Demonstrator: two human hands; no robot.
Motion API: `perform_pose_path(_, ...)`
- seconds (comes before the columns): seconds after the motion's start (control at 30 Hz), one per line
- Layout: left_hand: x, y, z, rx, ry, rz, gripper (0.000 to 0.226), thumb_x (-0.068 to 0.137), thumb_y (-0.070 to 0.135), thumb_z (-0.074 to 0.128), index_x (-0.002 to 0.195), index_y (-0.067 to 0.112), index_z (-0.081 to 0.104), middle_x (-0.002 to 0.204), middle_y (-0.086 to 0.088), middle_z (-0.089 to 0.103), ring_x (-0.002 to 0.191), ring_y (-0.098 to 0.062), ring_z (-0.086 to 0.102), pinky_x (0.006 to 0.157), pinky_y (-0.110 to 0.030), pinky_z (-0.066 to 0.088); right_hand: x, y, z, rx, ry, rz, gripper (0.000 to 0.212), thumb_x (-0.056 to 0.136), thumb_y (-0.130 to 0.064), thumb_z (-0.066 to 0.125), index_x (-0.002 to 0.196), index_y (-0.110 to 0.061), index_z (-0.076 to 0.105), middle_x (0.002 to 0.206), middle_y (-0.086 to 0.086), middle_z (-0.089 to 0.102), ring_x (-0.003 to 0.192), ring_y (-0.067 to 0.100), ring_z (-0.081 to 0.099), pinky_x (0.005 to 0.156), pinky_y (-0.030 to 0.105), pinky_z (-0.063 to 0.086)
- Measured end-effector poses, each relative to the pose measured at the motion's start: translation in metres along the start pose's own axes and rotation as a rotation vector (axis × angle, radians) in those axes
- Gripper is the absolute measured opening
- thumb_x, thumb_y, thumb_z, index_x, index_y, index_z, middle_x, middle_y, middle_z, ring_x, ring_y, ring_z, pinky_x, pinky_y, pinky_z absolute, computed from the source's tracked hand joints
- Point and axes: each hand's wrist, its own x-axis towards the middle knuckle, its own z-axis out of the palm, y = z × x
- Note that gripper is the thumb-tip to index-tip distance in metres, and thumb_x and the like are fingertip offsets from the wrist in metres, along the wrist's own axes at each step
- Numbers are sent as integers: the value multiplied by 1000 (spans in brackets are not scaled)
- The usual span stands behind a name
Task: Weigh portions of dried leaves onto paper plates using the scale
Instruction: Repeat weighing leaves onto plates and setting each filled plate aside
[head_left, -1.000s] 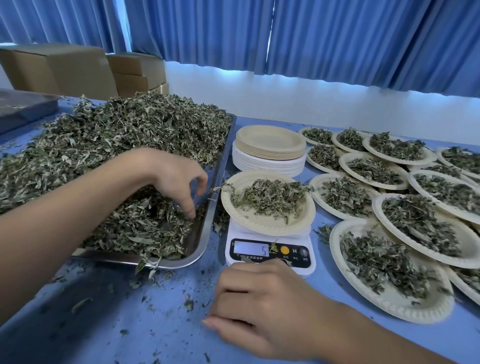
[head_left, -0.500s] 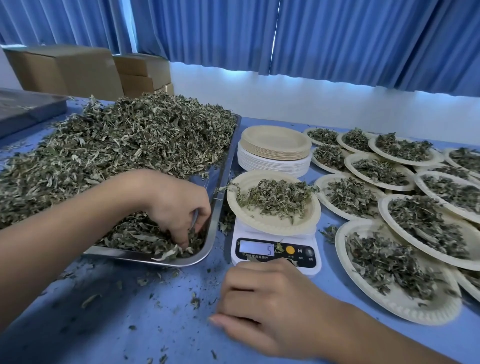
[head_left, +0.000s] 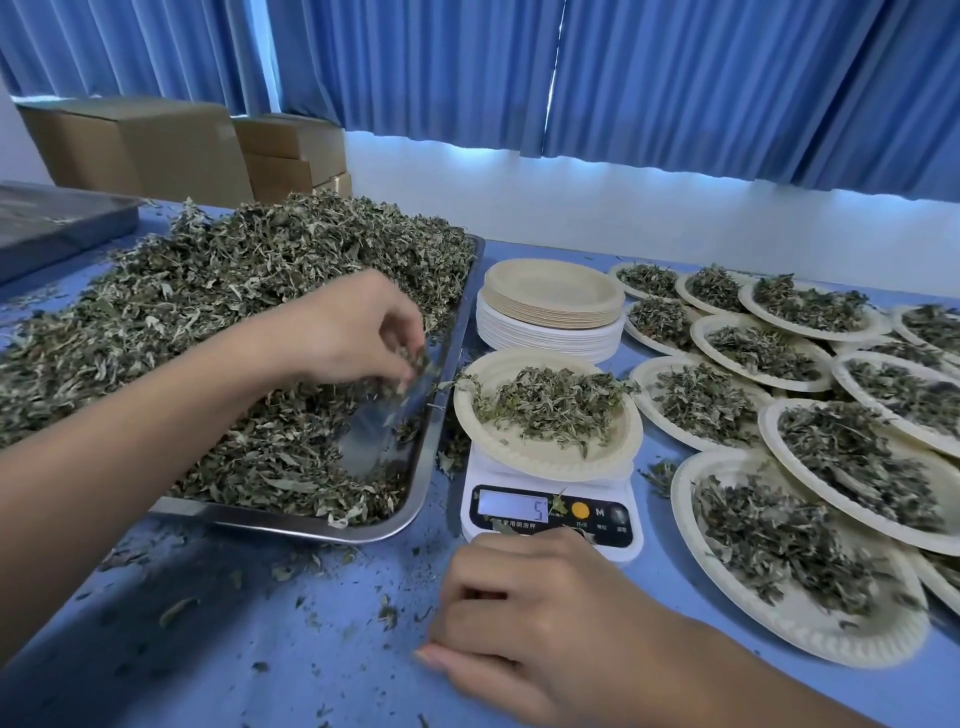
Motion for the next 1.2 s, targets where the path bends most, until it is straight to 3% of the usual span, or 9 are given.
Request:
perform_pose_path(0.23,20,36,8,-481,284,81,14,82,3,79,93,10,73,85,-1,77,77,-16,75,70,-26,61,0,1,1,-9,21,-21,31,105,-37,58,81,-21,70,86,-6,56,75,12,49,64,34,44)
perform_pose_path(0.33,33,57,17,-412,174,139,20,79,6,83,97,9,74,90,-4,77,83,-19,75,83,-36,61,0,1,2,-16,25,-23,31,105,-37,58,81,-21,70,86,-6,56,75,11,49,63,33,43)
perform_pose_path(0.43,43,62,22,-343,1,156,29,78,12,86,105,15,76,100,2,77,92,-7,72,90,-27,57,-1,0,1,-6,22,-16,31,105,-36,58,81,-21,71,87,-6,57,75,12,51,64,34,44)
perform_pose_path(0.57,48,43,15,-277,151,145,15,86,12,77,98,21,77,94,9,76,85,-1,70,77,-21,55,-2,0,0,-36,13,-22,32,105,-38,57,81,-22,71,87,-6,57,76,13,51,62,35,45)
perform_pose_path(0.7,58,7,13,8,276,-9,19,91,10,65,105,19,74,106,2,71,98,-17,66,91,-31,51,-1,0,0,-45,13,-22,31,105,-38,57,82,-22,71,87,-7,56,76,12,50,62,34,44)
perform_pose_path(0.83,77,-27,24,265,280,-80,42,94,22,62,135,19,57,142,-11,54,121,-31,56,102,-43,47,0,-1,-1,-45,5,-19,32,105,-39,55,83,-23,71,88,-7,56,76,12,50,61,34,43)
perform_pose_path(1.0,115,-58,37,593,125,-128,73,96,53,56,156,41,17,168,-10,-3,154,-37,-6,114,-72,6,1,-1,-1,-40,10,-14,32,106,-37,55,82,-23,71,87,-7,56,78,11,52,61,35,43)
perform_pose_path(1.1,135,-65,46,490,86,-184,81,95,59,53,157,46,3,168,-11,-13,152,-42,-13,115,-70,7,2,-2,-1,-45,17,-11,32,106,-37,55,81,-24,70,86,-8,55,78,9,50,61,34,44)
perform_pose_path(1.2,142,-64,60,441,63,-257,71,100,56,42,159,38,6,166,-21,1,152,-46,-1,117,-65,15,2,0,-1,-47,27,-17,33,106,-36,55,79,-23,69,85,-7,54,76,10,49,60,34,44)
